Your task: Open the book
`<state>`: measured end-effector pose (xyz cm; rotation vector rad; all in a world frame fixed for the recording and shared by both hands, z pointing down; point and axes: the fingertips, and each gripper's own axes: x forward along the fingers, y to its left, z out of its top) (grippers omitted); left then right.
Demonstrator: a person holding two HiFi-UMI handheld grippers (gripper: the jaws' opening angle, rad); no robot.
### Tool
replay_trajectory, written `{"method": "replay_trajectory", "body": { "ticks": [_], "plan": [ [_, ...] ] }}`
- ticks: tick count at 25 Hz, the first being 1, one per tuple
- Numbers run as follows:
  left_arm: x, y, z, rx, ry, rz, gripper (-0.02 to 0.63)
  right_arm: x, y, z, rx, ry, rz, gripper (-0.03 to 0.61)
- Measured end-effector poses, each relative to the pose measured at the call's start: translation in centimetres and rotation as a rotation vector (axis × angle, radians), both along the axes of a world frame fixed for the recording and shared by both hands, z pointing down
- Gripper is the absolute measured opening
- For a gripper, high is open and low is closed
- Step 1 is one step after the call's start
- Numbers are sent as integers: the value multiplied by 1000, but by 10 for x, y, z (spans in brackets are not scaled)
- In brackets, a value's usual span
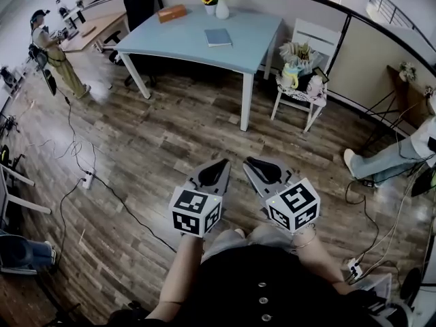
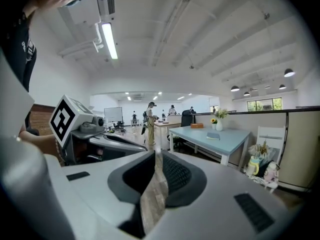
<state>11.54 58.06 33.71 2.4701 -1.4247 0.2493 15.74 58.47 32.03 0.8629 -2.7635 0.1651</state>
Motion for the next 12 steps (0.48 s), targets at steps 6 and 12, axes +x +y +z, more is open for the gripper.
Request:
{"method": "replay_trajectory", "body": {
  "ticks": [6, 12],
  "plan": [
    [0, 0, 12, -27, 18, 33, 14, 0, -5, 8, -16, 23, 20, 99],
    [-2, -6, 25, -69, 25, 35, 14, -4, -24, 12, -23, 35, 22, 179]
  ]
}}
